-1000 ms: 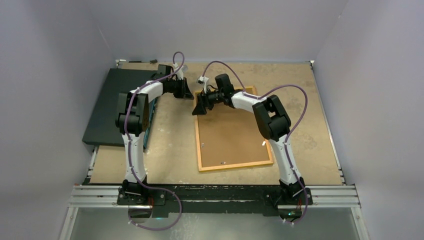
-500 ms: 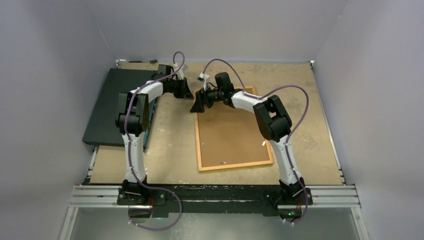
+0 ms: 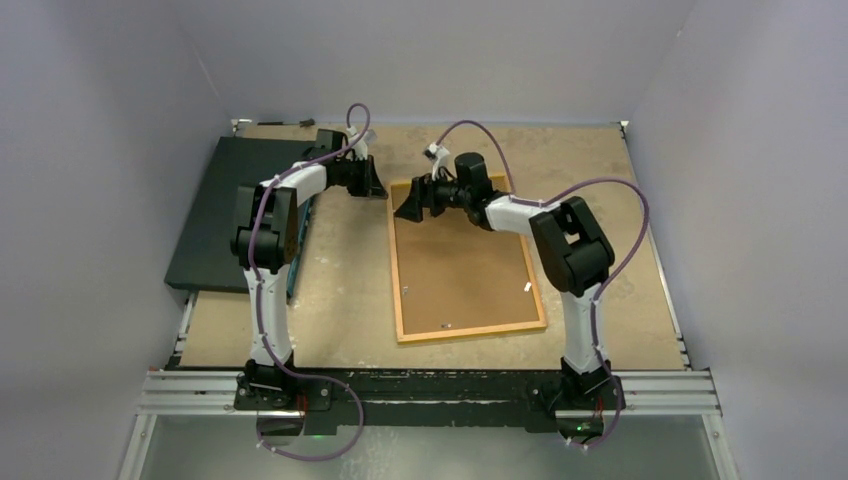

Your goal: Put the photo into the frame

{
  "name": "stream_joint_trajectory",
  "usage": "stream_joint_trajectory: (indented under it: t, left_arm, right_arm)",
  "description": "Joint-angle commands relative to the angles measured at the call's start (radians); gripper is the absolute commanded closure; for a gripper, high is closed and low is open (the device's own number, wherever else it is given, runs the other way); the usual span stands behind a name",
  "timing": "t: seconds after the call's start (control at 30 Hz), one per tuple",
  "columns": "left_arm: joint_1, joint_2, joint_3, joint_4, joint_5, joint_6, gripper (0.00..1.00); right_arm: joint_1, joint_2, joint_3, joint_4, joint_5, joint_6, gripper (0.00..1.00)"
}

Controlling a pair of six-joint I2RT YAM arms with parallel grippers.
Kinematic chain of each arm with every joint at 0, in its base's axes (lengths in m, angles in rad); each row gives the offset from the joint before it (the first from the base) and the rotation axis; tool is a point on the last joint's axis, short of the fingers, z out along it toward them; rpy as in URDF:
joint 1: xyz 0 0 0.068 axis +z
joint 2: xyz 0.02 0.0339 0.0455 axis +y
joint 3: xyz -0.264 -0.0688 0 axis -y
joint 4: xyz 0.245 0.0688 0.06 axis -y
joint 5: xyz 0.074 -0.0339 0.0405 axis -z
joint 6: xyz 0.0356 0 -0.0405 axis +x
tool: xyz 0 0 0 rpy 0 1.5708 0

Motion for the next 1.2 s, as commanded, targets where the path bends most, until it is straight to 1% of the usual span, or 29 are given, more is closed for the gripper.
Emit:
stream_joint_trajectory:
  t: [0.0, 0.2, 0.33, 0.43, 0.67, 1.17]
  left_arm:
    - [-0.017, -0.015, -0.031, -0.032, -0.021, 0.030, 0.99]
    - [-0.016, -0.008, -0.031, -0.034, -0.019, 0.026, 0.99]
    - [-0.016, -0.008, -0.033, -0.037, -0.020, 0.030, 1.00]
    - [-0.017, -0.010, -0.035, -0.039, -0.020, 0.031, 1.00]
    - [-0.016, -0.007, -0.033, -0.035, -0.019, 0.025, 1.00]
    - [-0.016, -0.006, -0.029, -0.033, -0.023, 0.025, 1.00]
  right_arm:
    - [0.010, 0.041, -0.013, 0.040, 0.029, 0.032, 0.13]
    - [0.011, 0.129, 0.091, -0.014, 0.010, -0.023, 0.14]
    - [0.010, 0.203, 0.189, -0.073, -0.023, -0.051, 0.16]
    - [0.015, 0.230, 0.231, -0.108, -0.056, -0.071, 0.18]
    - [0.052, 0.259, 0.276, -0.183, -0.105, -0.111, 0.21]
    - [0.059, 0.270, 0.299, -0.223, -0.125, -0.117, 0.25]
